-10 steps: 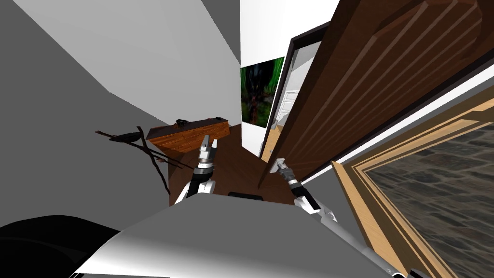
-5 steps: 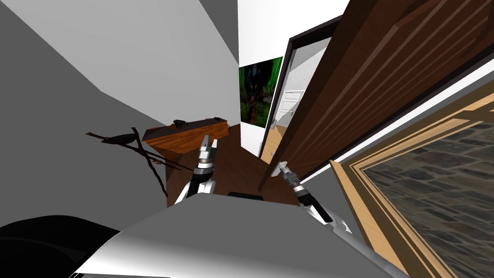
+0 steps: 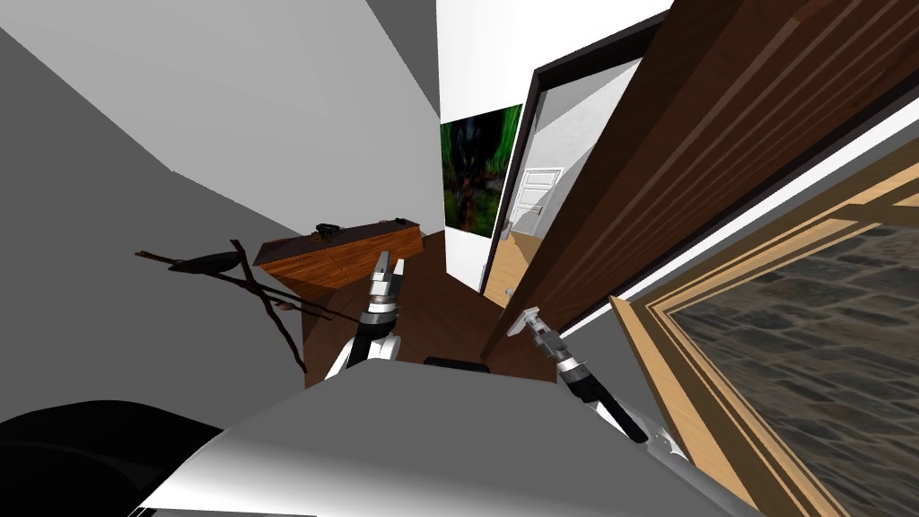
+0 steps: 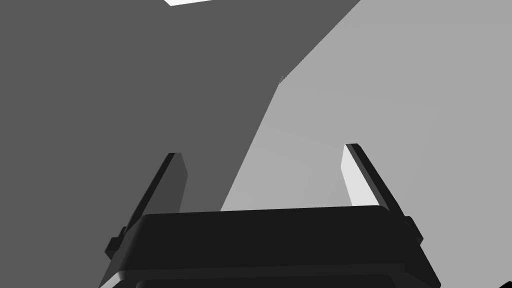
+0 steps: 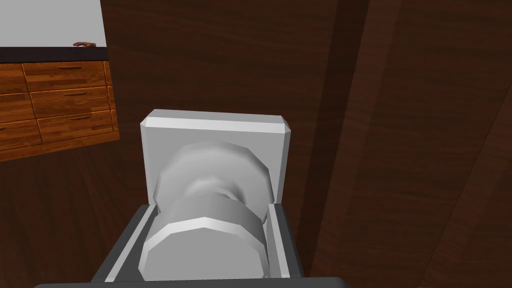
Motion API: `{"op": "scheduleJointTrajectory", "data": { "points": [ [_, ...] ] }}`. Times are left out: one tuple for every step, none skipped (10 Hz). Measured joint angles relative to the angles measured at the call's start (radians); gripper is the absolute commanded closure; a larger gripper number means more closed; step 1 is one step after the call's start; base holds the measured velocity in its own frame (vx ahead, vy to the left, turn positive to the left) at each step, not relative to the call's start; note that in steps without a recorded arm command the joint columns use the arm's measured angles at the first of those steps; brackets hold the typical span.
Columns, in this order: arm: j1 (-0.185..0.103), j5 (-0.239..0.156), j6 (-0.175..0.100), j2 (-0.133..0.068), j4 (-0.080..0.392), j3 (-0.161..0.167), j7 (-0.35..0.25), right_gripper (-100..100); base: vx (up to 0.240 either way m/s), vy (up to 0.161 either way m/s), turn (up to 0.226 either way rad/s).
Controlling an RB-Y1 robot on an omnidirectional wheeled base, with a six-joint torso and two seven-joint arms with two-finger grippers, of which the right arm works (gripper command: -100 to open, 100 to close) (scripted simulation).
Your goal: Pull the door open
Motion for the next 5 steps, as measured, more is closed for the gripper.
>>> {"op": "scheduleJointTrajectory", "data": {
  "points": [
    [0.007,0.009,-0.031,-0.019,0.009,0.018,-0.021,100,0.023,-0.001,-0.031],
    [0.026,0.008,-0.044,-0.038,-0.008,0.022,-0.027,100,0.016,-0.005,-0.014],
    [0.039,0.011,-0.064,-0.056,-0.013,0.03,-0.035,100,0.001,0.005,-0.024],
    [0.058,0.013,-0.087,-0.077,-0.027,0.036,-0.042,100,0.008,0.011,-0.027],
    [0.06,0.019,-0.113,-0.091,-0.022,0.048,-0.057,100,0.019,0.014,-0.024]
  ]
}}
